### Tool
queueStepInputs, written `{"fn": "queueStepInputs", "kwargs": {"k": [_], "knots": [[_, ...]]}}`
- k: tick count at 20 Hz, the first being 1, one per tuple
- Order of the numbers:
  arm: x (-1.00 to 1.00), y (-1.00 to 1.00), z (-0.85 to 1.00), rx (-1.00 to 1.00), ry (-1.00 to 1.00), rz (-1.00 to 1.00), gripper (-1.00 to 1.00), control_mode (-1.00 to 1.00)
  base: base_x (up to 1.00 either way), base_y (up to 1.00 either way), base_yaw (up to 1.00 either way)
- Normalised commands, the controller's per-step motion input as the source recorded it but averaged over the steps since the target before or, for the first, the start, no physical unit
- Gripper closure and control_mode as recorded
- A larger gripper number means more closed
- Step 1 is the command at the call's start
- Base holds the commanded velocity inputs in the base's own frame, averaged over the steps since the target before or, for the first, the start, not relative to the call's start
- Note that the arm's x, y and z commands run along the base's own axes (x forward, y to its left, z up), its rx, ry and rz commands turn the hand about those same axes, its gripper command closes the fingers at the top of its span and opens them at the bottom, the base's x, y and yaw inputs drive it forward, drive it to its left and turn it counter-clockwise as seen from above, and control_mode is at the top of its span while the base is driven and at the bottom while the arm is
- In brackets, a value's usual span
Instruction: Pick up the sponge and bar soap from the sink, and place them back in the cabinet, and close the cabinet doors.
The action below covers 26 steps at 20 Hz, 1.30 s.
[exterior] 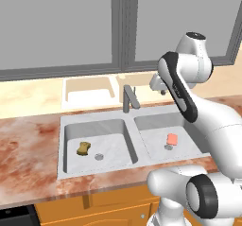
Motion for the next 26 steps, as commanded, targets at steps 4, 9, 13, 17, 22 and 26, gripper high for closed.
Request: {"fn": "queueStepInputs", "kwargs": {"k": [4,9,13,17,22,26], "knots": [[0.00,-0.11,0.00,0.00,0.00,0.00,-1.00,-1.00,0.00,0.00,0.00],[0.00,-0.19,0.00,0.00,0.00,-0.02,-1.00,-1.00,0.00,0.00,0.00],[0.00,-0.23,-0.05,0.00,0.00,-0.05,-1.00,-1.00,0.00,0.00,0.00],[0.00,-0.15,-0.06,0.00,0.00,-0.12,-1.00,-1.00,0.00,0.00,0.00],[0.00,-0.08,-0.04,0.00,0.07,-0.13,-1.00,-1.00,0.00,0.00,0.00],[0.00,-0.19,-0.14,-0.01,0.10,-0.09,-1.00,-1.00,0.00,0.00,0.00]]}}
